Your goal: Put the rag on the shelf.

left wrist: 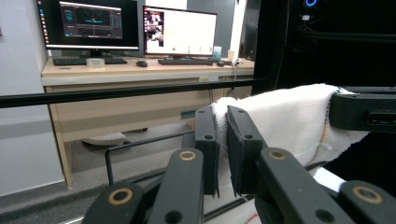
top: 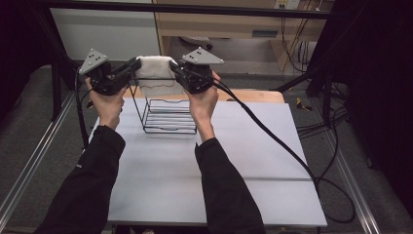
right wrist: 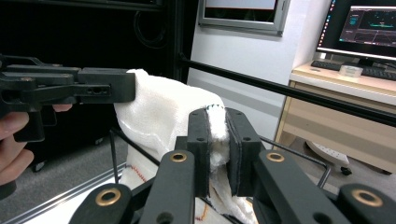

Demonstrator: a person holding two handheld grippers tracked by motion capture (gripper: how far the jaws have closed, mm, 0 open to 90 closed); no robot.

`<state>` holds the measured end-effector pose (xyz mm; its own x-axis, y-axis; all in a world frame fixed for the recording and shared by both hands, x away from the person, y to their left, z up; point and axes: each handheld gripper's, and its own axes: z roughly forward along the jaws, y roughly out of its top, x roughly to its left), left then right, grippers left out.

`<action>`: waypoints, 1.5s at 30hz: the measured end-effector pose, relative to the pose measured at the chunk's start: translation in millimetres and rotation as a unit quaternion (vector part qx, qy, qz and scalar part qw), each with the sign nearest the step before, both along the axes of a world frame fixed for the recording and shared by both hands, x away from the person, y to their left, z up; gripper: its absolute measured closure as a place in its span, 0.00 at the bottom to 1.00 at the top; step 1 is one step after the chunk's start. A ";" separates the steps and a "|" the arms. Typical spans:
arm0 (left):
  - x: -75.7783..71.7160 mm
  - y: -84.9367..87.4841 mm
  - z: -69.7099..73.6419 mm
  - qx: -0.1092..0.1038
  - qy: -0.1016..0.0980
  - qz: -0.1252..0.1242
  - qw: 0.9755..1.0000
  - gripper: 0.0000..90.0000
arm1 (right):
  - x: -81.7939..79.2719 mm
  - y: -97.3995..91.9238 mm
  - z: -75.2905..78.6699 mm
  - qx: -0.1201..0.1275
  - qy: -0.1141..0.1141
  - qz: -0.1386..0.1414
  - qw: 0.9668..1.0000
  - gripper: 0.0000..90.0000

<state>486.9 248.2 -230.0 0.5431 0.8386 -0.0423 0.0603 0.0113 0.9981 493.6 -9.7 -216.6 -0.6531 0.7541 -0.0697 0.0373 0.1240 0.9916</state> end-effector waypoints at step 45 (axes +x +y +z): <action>-35.3 8.7 18.0 0.030 0.060 -0.010 0.998 0.81 | -24.4 -5.9 -21.0 -0.052 0.007 0.037 0.998 0.90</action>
